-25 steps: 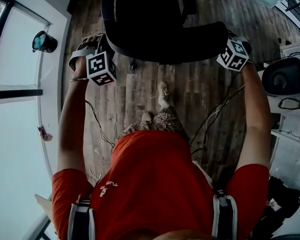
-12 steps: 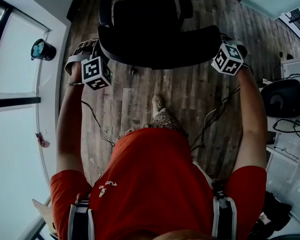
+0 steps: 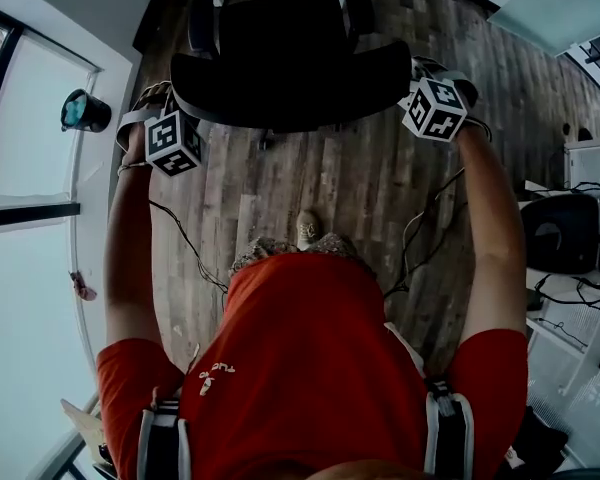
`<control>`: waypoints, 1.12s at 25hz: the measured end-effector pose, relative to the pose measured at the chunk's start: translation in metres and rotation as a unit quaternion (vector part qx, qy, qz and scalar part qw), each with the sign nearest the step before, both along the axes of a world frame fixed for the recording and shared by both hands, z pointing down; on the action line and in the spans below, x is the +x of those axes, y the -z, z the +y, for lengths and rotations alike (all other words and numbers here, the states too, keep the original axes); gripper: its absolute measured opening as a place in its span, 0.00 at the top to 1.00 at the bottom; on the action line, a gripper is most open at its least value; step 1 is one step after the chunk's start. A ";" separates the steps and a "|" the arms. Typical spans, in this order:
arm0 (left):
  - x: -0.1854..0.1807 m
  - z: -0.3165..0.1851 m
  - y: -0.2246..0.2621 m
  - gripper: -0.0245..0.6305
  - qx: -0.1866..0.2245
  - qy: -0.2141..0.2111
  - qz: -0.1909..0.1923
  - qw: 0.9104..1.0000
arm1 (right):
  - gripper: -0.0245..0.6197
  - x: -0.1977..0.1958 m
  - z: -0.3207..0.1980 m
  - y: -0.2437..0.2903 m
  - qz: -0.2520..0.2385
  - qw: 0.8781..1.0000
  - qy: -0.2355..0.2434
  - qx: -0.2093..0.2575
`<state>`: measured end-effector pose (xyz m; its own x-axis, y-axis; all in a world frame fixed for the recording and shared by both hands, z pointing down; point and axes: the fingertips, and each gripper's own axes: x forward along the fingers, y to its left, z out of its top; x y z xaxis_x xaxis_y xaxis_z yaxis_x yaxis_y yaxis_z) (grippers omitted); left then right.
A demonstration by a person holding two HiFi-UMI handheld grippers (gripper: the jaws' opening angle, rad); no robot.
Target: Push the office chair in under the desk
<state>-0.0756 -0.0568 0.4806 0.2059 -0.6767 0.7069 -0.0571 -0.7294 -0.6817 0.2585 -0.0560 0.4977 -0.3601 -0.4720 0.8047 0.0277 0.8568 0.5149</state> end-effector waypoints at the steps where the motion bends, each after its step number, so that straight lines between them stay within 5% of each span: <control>1: 0.000 -0.008 0.000 0.77 -0.002 0.004 -0.001 1.000 | 0.72 0.000 -0.009 0.000 0.001 1.000 0.002 0.000; 28: -0.060 -0.245 0.008 0.77 0.001 -0.024 -0.002 1.000 | 0.72 -0.061 -0.231 0.003 -0.001 0.999 -0.032 -0.014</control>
<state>-0.1358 -0.3022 0.4730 0.2351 -0.6678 0.7063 -0.0199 -0.7298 -0.6834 0.1980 -0.2872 0.4947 -0.3321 -0.4721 0.8166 -0.0294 0.8705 0.4913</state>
